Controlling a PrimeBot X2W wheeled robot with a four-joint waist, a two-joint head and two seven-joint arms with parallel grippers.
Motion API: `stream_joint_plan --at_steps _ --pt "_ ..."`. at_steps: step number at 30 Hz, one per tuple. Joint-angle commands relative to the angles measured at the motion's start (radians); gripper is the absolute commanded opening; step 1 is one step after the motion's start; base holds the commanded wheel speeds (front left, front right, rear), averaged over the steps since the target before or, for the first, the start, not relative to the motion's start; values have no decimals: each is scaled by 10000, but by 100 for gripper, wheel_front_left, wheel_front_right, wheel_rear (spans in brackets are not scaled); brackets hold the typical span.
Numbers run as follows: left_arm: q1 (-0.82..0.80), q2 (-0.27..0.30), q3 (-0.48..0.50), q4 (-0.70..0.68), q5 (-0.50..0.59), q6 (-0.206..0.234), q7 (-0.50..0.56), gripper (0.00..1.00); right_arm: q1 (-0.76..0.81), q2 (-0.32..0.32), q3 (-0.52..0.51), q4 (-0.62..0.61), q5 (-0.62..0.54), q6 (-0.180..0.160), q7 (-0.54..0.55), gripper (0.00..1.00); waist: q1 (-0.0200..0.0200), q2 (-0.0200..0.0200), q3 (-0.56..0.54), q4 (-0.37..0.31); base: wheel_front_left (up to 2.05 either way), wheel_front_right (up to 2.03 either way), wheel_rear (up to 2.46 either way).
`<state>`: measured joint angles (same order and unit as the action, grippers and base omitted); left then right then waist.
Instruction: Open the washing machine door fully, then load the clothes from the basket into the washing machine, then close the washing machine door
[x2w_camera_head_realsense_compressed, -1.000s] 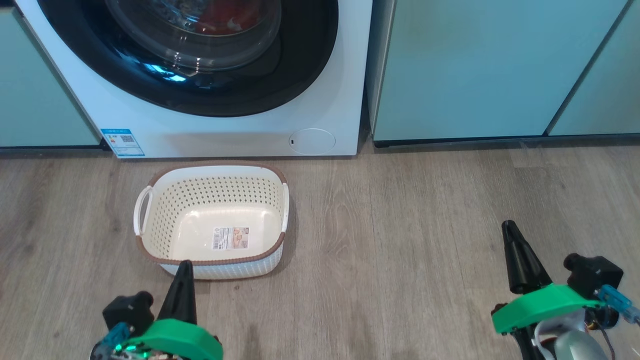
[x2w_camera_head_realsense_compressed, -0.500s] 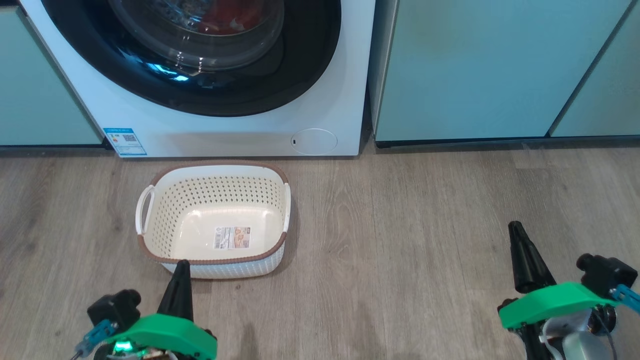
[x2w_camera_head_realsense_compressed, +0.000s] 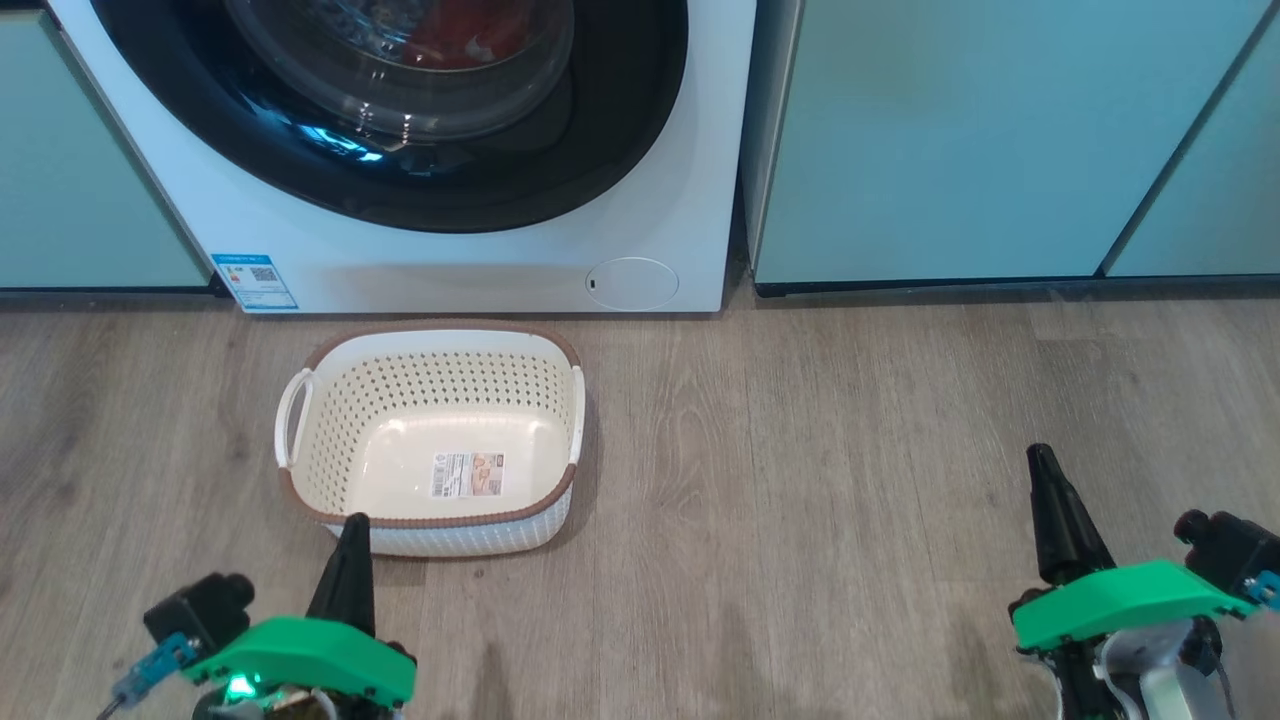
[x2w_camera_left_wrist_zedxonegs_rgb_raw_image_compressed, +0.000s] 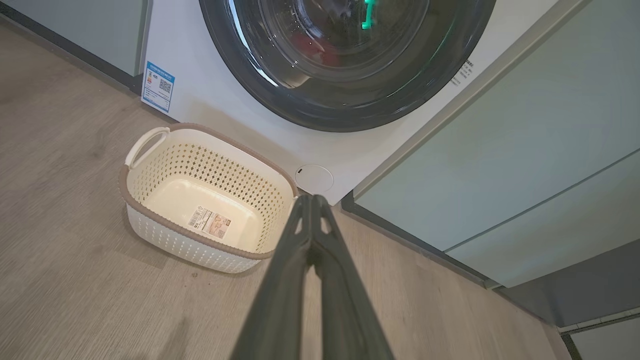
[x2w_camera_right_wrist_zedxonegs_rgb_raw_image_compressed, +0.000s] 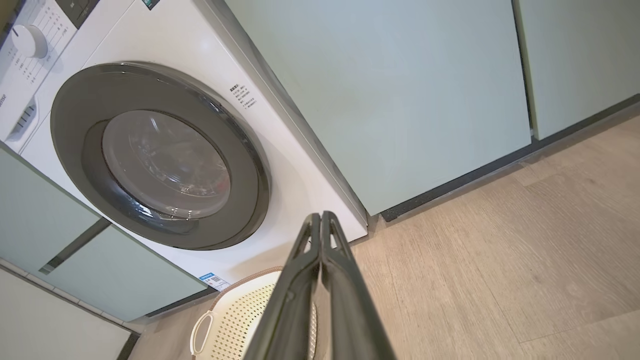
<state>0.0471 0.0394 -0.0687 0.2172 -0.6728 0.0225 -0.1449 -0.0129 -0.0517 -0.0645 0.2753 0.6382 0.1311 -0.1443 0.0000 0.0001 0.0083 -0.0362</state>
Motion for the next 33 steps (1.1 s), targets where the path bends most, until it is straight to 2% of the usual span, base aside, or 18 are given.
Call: stream_joint_plan --at_steps 1,33 --pt "-513 101 167 -260 -246 -77 34 0 -555 1 -5 -336 268 -1 65 0 0 -1 -1 5 0 0 0" --pt "-896 149 726 -60 -3703 -621 937 0 -703 6 -188 -325 3794 -2 1004 0 0 -1 -20 138 0 0 0"
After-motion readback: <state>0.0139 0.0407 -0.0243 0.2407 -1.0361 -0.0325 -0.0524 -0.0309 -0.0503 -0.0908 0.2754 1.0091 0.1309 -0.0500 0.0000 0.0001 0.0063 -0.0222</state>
